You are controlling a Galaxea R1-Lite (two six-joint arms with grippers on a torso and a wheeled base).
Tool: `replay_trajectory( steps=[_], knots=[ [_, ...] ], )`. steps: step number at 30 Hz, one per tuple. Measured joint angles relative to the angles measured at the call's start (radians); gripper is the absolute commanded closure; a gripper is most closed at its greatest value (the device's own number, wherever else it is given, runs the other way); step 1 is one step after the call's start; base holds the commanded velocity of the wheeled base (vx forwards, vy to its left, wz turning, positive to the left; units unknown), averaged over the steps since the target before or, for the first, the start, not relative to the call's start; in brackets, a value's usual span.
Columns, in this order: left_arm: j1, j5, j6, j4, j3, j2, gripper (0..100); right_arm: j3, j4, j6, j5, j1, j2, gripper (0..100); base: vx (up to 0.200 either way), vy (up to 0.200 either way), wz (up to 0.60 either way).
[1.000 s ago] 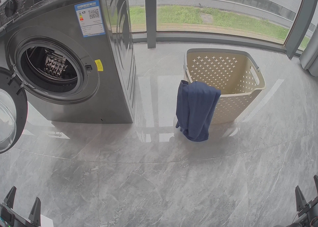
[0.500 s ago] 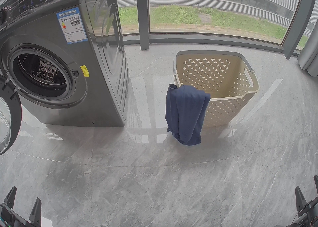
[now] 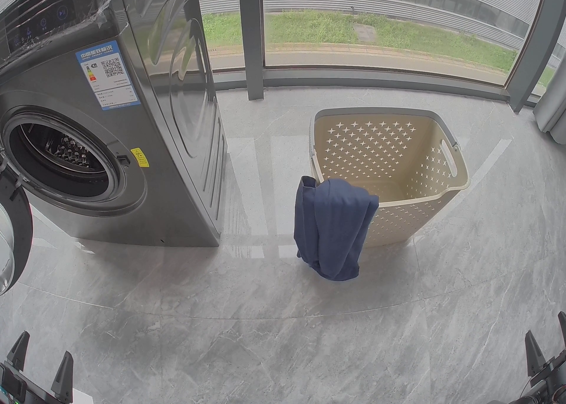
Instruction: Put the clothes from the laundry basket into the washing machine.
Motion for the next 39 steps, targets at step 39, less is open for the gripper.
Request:
replay_trajectory(
  steps=[39],
  knots=[
    [-0.001, 0.001, 0.01, 0.0, 0.0, 0.0, 0, -0.246, -0.53, 0.187, 0.049, 0.273, 0.929, 0, 0.0, -0.01, 0.0]
  ],
)
